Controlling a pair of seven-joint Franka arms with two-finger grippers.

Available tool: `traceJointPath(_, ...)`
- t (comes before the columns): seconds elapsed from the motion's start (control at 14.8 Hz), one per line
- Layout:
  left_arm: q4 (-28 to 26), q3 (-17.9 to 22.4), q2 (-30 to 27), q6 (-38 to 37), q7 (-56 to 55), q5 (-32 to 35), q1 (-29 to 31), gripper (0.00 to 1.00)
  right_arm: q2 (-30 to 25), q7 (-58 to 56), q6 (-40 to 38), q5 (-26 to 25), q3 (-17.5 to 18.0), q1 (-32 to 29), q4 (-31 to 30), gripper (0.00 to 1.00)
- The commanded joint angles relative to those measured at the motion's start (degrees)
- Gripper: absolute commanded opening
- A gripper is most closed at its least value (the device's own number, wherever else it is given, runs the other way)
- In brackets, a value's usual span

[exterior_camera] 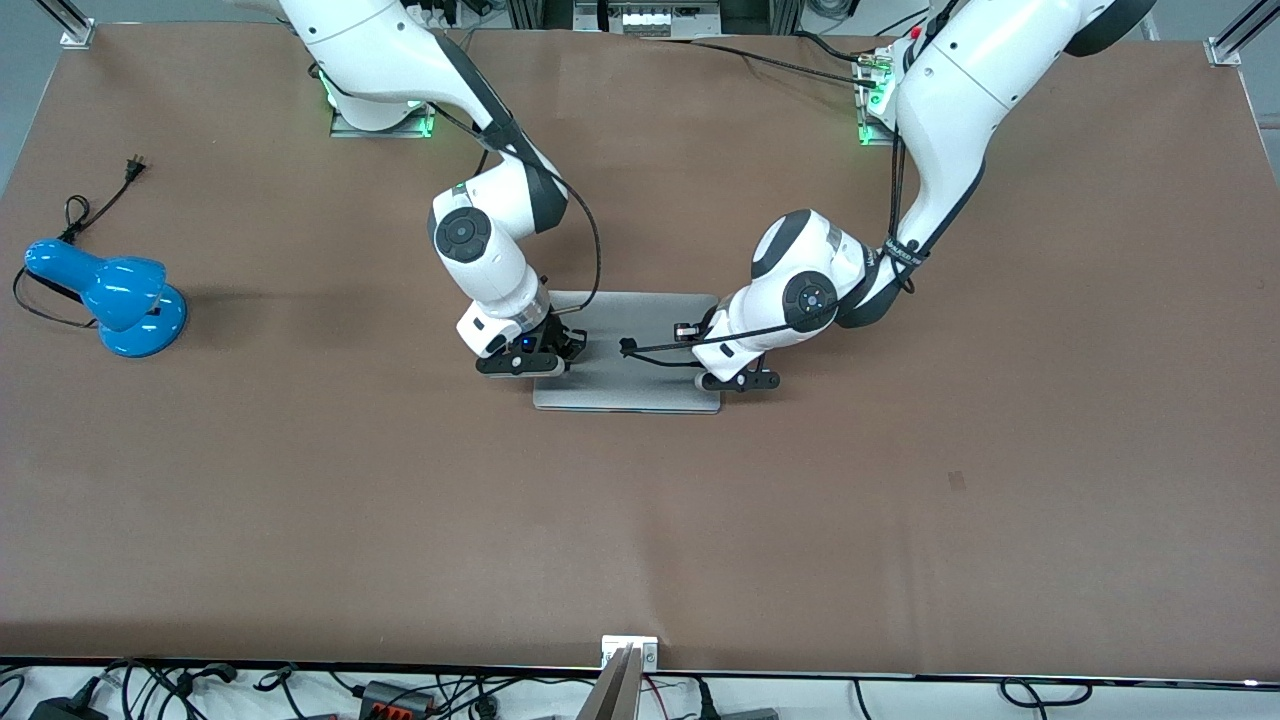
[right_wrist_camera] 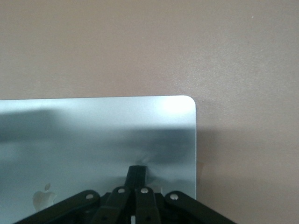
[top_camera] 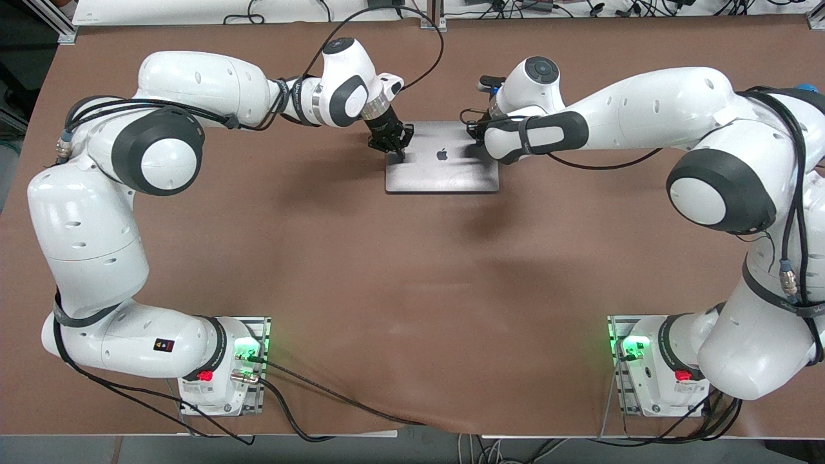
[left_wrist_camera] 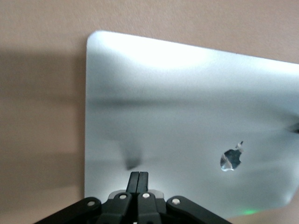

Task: Close laptop with both arms from behind
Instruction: 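Press both grippers on the closed laptop lid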

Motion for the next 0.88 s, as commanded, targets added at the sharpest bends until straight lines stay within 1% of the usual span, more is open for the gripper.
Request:
traceJointPath(0.0, 1.70, 1.17, 1.94, 1.75, -1.36, 2.41, -1.37, 0.00, 2.08, -0.79, 1.48, -0.28, 0.34, -0.24, 1.57, 0.00)
traceJointPath(0.2, 1.79, 2.40, 2.20, 1.84, -1.36, 2.32, -3.21, 0.00, 3.48, -0.79, 2.79, -0.28, 0.34, 0.29, 1.92, 0.00)
traceJointPath(0.34, 1.70, 3.81, 2.20, 2.37, -1.62, 2.41, -4.44, 0.00, 3.40, -0.79, 2.80, -0.28, 0.34, 0.29, 2.01, 0.00)
traceJointPath(0.47, 1.79, 3.81, 2.03, 2.46, -1.62, 2.41, -4.36, 0.00, 3.31, -1.05, 2.80, -0.28, 0.34, 0.21, 2.01, 0.00)
traceJointPath(0.61, 1.70, 3.81, 1.15, 1.67, -2.84, 2.50, -4.01, 0.00, 3.22, -1.14, 2.36, -0.28, 0.34, 0.03, 2.27, 0.00)
traceJointPath(0.81, 1.35, 3.81, -2.88, -2.54, -4.61, 2.76, -3.48, 0.00, 1.30, -0.44, -0.70, -0.19, 0.34, 0.20, 2.28, 0.00)
